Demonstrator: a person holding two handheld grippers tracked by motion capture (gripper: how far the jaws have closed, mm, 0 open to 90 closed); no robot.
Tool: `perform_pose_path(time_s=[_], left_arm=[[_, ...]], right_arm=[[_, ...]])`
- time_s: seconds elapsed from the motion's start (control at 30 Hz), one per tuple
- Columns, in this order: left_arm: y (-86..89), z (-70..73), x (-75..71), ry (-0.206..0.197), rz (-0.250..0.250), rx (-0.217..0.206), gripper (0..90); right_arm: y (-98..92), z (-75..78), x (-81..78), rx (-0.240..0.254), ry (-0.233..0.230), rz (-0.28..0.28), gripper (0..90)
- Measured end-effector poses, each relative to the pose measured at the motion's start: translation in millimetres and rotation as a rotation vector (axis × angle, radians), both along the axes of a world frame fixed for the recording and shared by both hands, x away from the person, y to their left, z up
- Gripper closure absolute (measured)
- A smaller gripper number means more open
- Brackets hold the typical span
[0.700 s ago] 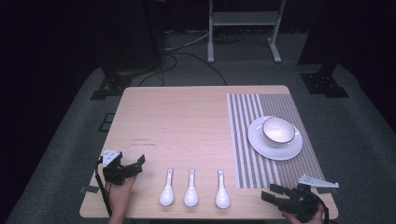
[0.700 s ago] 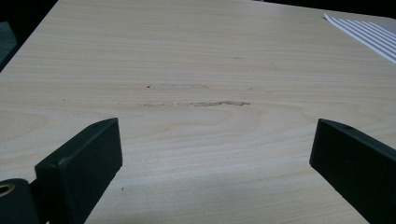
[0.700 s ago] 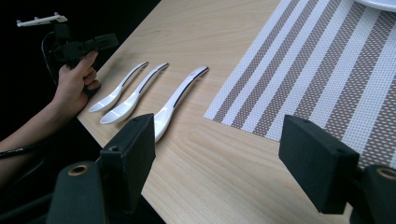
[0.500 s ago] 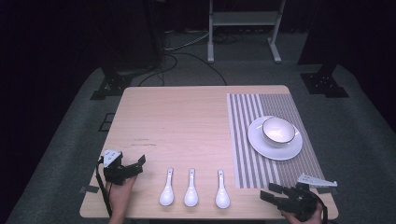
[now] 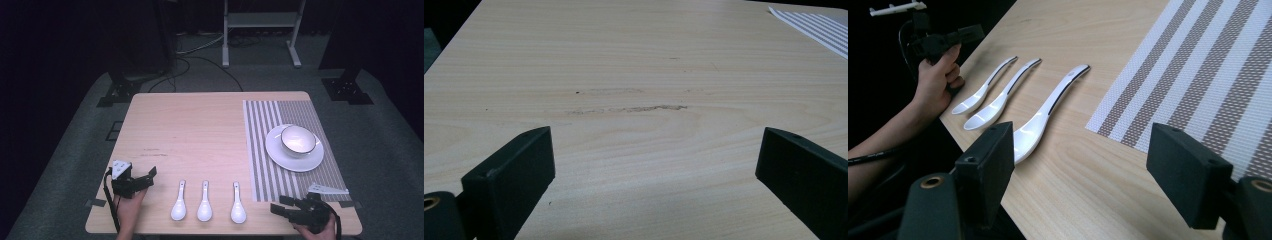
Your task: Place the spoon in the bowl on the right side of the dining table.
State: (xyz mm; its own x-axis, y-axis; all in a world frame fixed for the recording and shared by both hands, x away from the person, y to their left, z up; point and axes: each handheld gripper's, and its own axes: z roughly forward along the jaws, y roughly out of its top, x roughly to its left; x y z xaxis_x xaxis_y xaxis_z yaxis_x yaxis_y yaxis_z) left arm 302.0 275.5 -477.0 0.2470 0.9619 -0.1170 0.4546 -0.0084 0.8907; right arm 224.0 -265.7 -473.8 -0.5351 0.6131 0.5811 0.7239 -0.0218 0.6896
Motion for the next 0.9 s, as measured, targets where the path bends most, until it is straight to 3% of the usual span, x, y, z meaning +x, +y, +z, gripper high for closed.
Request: perform_pose_path(time_s=[0.53,0.9], left_arm=[[2.0,0.0,0.1,0.003,0.001,-0.015,1.1],[2.2,-0.1,-0.2,-0.001,0.005,-0.02,1.2]], right_arm=[[24.9,8.9,13.7,-0.033,0.001,0.056,26.2],[44.9,11.1,32.0,-0.051,0.037,0.095,26.3]])
